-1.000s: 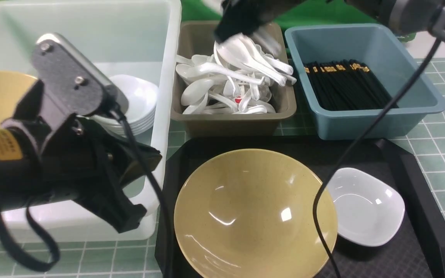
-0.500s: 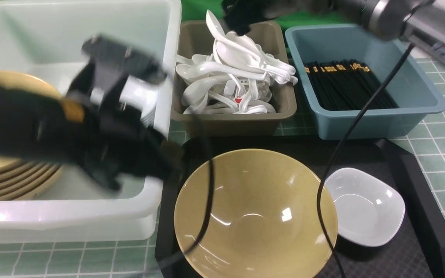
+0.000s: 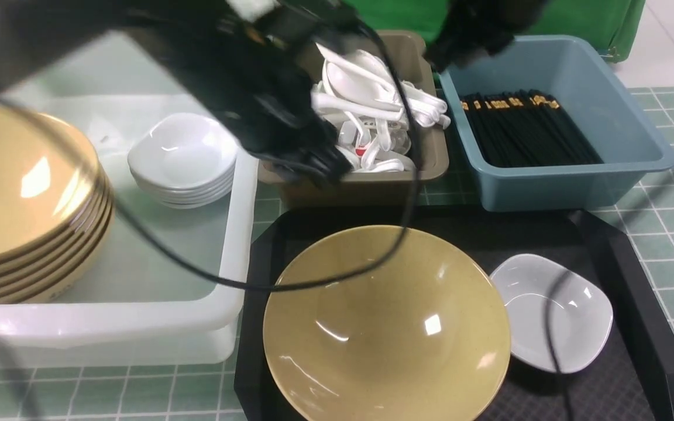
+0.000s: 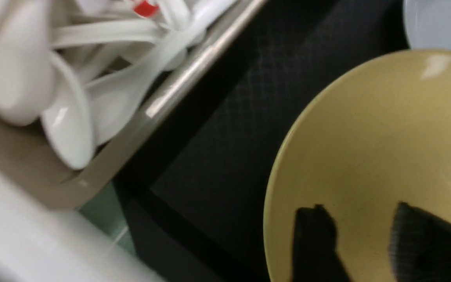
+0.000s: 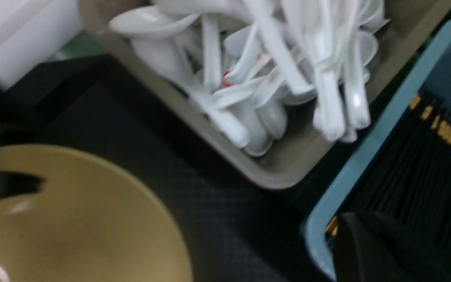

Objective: On blue table put chopsticks spoon bowls plates into blue grey white boxes.
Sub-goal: 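Grasp the large bowl on the tray by its rim, then place the tan bowl onto the bowl stack in the left bin with the left gripper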

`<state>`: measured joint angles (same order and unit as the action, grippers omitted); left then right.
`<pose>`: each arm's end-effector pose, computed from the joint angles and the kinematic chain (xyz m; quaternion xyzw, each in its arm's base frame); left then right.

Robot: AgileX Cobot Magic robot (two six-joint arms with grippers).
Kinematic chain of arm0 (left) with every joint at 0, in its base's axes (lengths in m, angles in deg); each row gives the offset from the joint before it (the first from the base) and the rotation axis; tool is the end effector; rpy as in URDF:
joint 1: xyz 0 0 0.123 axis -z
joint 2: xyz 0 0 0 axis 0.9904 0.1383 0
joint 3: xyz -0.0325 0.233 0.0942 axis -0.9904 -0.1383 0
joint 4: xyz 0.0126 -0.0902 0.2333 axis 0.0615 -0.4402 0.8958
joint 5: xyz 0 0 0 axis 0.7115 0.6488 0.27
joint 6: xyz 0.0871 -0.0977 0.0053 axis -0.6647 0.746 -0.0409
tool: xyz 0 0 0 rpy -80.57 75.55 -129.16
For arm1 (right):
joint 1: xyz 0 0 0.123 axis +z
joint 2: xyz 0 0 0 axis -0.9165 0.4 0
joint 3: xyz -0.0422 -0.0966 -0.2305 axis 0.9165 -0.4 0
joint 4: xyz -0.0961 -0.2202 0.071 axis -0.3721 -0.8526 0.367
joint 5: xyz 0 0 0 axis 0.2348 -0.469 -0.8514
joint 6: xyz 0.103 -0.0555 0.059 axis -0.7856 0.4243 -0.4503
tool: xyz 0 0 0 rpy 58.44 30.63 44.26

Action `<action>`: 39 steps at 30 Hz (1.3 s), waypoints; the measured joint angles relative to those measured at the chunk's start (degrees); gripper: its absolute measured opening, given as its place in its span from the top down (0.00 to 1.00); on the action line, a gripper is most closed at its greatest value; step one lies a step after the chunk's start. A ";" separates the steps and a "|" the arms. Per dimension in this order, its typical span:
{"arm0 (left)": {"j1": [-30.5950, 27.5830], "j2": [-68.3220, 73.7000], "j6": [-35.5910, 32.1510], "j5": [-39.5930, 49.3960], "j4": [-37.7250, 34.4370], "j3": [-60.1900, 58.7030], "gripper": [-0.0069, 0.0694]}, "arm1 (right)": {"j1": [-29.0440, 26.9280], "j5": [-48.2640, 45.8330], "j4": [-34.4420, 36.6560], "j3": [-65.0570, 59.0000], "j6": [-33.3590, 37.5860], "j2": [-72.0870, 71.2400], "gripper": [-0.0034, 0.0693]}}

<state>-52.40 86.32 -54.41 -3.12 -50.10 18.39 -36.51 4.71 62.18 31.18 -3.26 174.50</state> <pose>0.3177 -0.2103 0.2491 0.4166 0.8813 -0.1152 0.1910 0.3424 0.1868 0.3400 -0.3588 0.8873 0.0047 0.2895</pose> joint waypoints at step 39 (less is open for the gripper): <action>-16.84 -16.46 11.27 4.76 -2.91 0.35 0.90 | 22.15 8.79 1.87 -8.17 7.22 -14.69 0.90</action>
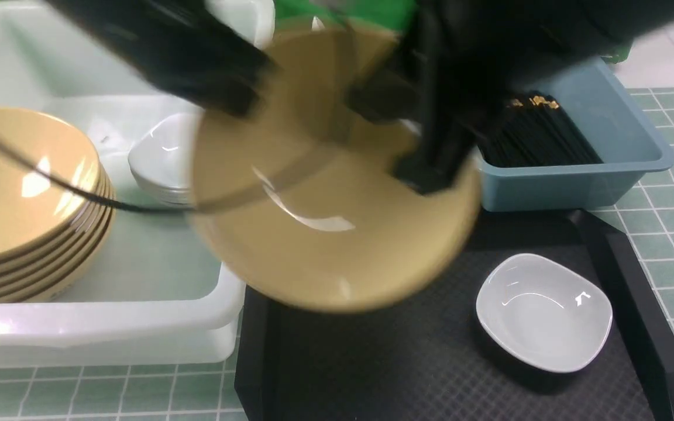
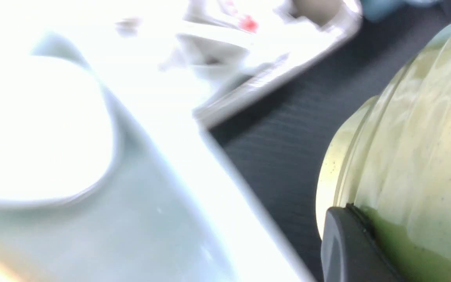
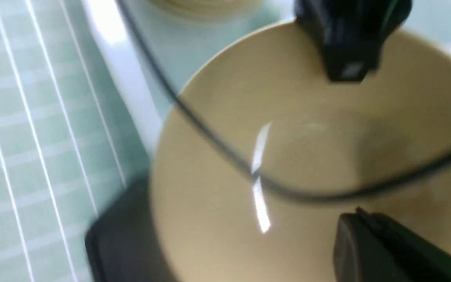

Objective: On blue table put chopsticks spoon bowls plates into blue grey white boxes.
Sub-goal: 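Place the tan bowl onto the bowl stack in the left bin with the left gripper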

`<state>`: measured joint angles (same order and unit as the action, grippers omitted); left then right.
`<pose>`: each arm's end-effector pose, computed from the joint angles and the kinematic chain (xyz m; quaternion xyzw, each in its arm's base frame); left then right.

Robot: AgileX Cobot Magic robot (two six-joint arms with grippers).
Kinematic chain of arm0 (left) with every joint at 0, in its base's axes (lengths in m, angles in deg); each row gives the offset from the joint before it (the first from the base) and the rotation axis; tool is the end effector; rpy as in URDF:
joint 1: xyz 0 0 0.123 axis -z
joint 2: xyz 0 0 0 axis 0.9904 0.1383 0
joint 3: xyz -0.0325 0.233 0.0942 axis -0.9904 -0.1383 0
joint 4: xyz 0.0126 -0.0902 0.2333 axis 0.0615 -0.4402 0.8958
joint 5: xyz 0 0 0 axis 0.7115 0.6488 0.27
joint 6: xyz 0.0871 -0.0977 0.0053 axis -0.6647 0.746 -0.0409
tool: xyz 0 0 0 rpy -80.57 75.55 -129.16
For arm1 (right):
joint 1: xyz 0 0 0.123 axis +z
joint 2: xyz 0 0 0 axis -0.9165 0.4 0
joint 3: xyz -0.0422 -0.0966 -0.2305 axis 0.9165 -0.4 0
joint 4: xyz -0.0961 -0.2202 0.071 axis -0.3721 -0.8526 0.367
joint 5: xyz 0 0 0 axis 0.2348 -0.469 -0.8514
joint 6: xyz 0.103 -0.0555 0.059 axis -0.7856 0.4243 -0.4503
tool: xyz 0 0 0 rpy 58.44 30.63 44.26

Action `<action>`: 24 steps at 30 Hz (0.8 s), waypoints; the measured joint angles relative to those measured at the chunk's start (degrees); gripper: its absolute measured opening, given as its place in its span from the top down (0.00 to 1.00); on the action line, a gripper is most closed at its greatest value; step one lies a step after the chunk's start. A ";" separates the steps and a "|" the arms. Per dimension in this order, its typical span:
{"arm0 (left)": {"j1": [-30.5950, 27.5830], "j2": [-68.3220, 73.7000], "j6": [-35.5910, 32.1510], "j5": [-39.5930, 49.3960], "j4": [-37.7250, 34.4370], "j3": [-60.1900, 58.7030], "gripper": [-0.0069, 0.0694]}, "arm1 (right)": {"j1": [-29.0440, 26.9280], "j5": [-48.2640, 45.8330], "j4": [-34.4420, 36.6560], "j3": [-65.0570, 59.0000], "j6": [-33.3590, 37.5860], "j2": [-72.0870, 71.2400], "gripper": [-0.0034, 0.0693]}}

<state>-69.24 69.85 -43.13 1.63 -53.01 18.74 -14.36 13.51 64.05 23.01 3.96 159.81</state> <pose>0.3048 -0.1027 0.3487 0.2013 0.9237 -0.1343 0.2969 0.2135 0.2666 0.4020 -0.5443 0.7302 0.0912 0.4028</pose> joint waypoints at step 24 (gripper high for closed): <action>-50.08 -0.10 3.99 -12.65 -2.11 -18.88 0.65 | 3.39 -2.78 -0.25 7.81 4.71 8.90 0.90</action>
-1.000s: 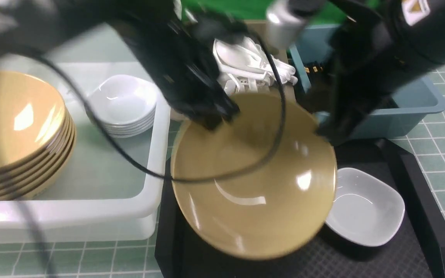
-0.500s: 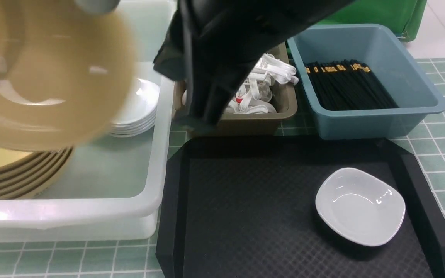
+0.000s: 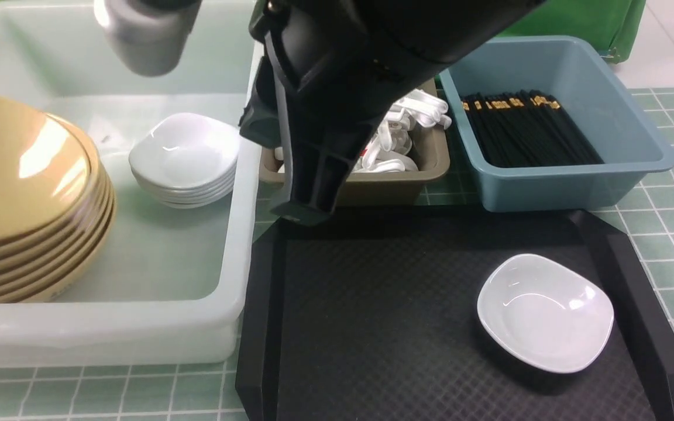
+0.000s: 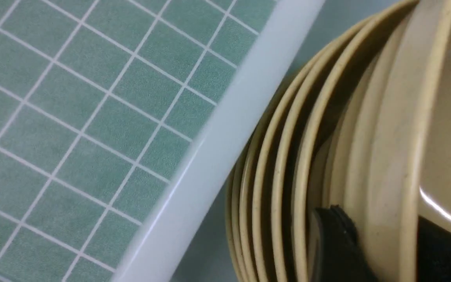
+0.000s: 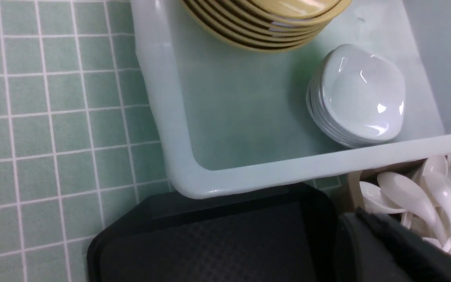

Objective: On blue table put chopsticks spoon bowls plates into blue grey white boxes.
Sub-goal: 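Place the tan bowl onto the bowl stack in the left bin with the left gripper, then grasp the small white bowl on the black tray by its rim with the left gripper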

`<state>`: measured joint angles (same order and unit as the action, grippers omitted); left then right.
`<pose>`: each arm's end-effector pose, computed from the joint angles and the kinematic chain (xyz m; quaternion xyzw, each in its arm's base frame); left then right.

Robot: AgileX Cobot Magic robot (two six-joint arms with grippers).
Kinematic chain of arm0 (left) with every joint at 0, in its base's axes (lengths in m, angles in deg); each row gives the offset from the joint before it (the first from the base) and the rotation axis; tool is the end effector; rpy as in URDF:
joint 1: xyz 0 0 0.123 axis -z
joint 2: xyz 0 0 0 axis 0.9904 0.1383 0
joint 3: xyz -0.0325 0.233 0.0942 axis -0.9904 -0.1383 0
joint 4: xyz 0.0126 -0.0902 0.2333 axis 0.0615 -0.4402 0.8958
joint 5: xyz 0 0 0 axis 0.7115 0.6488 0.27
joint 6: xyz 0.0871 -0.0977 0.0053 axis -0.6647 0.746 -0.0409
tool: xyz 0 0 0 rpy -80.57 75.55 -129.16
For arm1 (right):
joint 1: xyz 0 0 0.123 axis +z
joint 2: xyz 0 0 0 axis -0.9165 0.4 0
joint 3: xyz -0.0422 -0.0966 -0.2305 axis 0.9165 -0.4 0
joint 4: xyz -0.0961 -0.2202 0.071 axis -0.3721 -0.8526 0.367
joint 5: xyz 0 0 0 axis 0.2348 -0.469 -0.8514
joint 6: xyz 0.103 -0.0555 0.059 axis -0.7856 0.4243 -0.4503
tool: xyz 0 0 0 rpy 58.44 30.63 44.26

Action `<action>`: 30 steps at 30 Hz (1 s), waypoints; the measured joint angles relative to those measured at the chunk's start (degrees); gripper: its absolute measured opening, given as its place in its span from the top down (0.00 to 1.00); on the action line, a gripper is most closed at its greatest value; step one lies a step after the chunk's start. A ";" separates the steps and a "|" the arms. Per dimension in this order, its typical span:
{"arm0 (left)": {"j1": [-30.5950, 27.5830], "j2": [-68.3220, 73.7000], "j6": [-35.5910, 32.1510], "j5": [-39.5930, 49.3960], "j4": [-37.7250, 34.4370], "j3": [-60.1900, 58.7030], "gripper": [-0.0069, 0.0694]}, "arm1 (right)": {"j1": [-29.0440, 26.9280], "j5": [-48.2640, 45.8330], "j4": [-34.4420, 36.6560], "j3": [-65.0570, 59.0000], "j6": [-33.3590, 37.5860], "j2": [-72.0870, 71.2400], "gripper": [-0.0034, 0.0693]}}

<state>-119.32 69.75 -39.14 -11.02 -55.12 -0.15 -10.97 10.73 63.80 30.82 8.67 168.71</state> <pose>0.2750 0.1682 0.2611 -0.2848 0.9156 -0.0359 0.2817 0.2176 0.3072 0.3853 -0.6031 0.7002 0.0766 0.3744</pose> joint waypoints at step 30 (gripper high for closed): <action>75.22 13.24 4.11 -0.47 7.03 12.71 0.20 | -23.06 -4.89 -0.15 -36.00 -15.67 -26.18 0.89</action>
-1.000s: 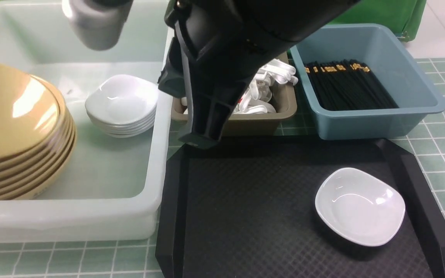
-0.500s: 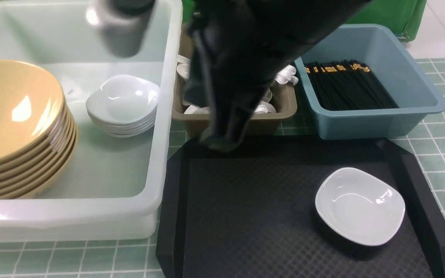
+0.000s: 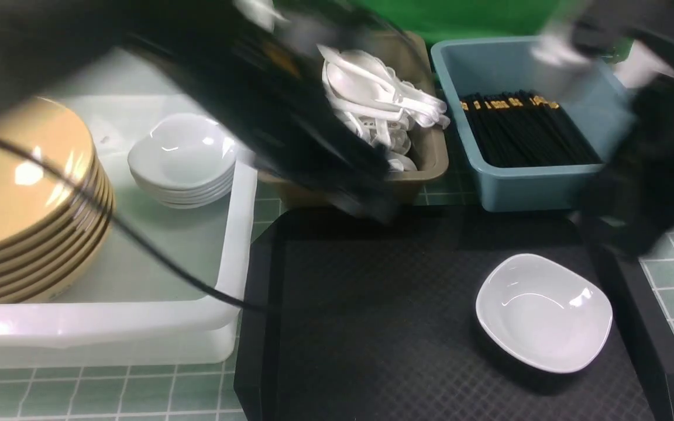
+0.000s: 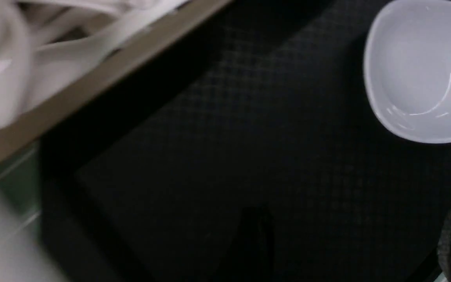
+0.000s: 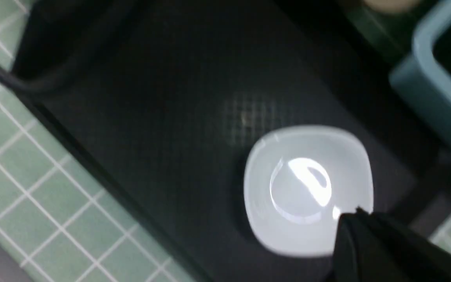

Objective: On blue table put chopsticks spoon bowls plates into blue grey white boxes.
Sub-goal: 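Grasp the small white bowl on the black tray by its rim with the left gripper, then place the white bowl into the white bin with the other dishes with the left gripper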

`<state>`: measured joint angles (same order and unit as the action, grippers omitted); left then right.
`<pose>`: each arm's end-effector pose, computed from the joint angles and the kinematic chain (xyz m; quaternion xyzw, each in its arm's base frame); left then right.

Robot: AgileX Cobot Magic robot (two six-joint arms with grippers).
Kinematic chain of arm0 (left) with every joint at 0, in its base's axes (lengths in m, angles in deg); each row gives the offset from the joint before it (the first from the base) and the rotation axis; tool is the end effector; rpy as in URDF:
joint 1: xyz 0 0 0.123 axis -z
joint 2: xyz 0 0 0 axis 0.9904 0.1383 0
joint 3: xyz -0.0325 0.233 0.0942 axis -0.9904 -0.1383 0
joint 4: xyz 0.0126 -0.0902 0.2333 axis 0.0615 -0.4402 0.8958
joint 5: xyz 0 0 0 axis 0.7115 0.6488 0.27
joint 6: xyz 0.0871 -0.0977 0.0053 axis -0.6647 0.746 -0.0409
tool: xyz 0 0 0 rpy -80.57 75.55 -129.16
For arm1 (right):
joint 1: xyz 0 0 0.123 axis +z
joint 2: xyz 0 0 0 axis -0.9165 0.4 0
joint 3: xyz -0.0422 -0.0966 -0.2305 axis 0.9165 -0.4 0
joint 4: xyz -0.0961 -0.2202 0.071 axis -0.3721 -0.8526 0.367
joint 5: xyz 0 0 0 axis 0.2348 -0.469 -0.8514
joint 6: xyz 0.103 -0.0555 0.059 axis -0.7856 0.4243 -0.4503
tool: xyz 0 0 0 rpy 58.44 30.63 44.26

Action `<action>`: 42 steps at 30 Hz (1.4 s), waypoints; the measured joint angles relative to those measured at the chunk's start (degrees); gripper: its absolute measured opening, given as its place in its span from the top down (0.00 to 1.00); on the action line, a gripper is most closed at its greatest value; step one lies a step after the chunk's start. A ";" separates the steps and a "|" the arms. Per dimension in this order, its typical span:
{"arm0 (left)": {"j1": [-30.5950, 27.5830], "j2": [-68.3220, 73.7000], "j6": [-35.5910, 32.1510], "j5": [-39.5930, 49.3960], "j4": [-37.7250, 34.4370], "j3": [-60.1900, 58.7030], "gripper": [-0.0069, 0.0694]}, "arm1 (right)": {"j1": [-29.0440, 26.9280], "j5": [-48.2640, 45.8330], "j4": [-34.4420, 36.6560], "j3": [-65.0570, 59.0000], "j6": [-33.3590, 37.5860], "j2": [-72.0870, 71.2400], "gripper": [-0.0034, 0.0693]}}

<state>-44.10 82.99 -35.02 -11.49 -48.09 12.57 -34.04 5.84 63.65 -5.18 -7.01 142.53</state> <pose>0.2860 -0.2481 0.2472 0.3226 0.9098 -0.1529 0.2115 0.2143 0.1293 0.3252 -0.3526 0.8986 0.0278 0.2596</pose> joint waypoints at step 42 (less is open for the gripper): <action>-12.61 5.20 -2.88 6.32 3.52 24.10 0.91 | 5.88 7.04 1.28 10.68 3.60 5.59 0.89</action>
<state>-56.71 88.19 -37.90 -5.17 -44.57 36.66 -28.16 12.87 64.93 5.51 -3.40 148.12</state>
